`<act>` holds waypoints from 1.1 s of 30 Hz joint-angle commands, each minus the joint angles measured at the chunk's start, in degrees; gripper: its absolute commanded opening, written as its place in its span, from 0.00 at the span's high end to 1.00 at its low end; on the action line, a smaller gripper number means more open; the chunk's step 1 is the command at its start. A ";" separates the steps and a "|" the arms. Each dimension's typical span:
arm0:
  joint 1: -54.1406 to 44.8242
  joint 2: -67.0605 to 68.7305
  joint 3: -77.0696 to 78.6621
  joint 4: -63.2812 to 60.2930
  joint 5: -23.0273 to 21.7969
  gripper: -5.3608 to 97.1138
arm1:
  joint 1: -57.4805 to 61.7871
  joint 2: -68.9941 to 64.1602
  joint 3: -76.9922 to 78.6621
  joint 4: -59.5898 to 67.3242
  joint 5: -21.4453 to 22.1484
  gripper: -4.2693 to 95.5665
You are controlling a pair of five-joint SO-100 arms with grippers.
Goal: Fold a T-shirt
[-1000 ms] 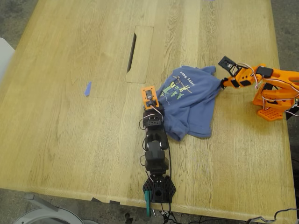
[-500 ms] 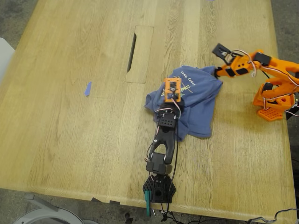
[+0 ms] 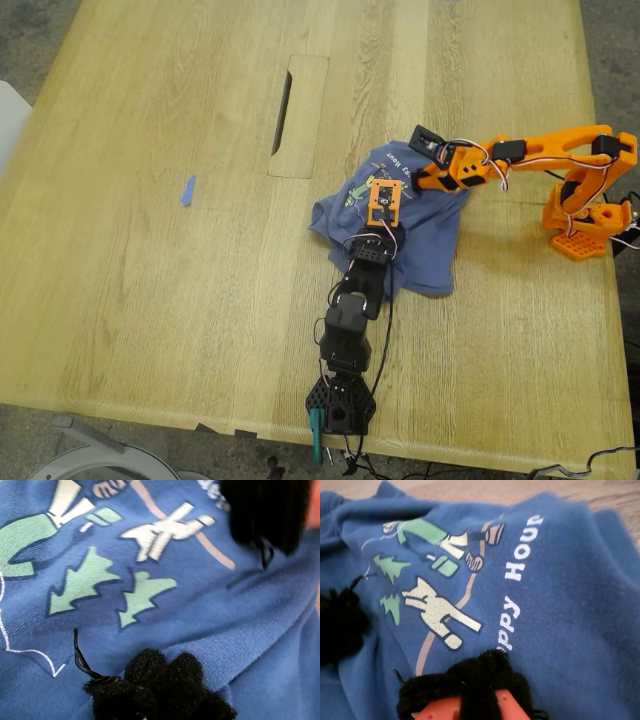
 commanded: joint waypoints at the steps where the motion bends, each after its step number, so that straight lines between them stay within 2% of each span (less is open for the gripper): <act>1: -3.52 -0.35 -3.96 -3.78 0.70 0.95 | 0.88 3.52 5.71 -3.52 0.88 0.96; 9: -11.60 0.53 -4.75 -4.57 0.26 0.95 | 3.16 14.59 19.07 -2.99 1.32 0.96; 22: -22.68 11.87 6.42 -2.81 -0.18 0.95 | 10.81 44.03 32.87 15.47 1.32 0.96; 27: -23.64 20.39 7.73 4.83 0.09 0.95 | 14.50 52.65 33.57 24.43 0.97 0.96; 33: -24.70 29.53 2.11 16.35 0.35 0.95 | 21.80 53.79 26.37 31.03 -0.18 0.96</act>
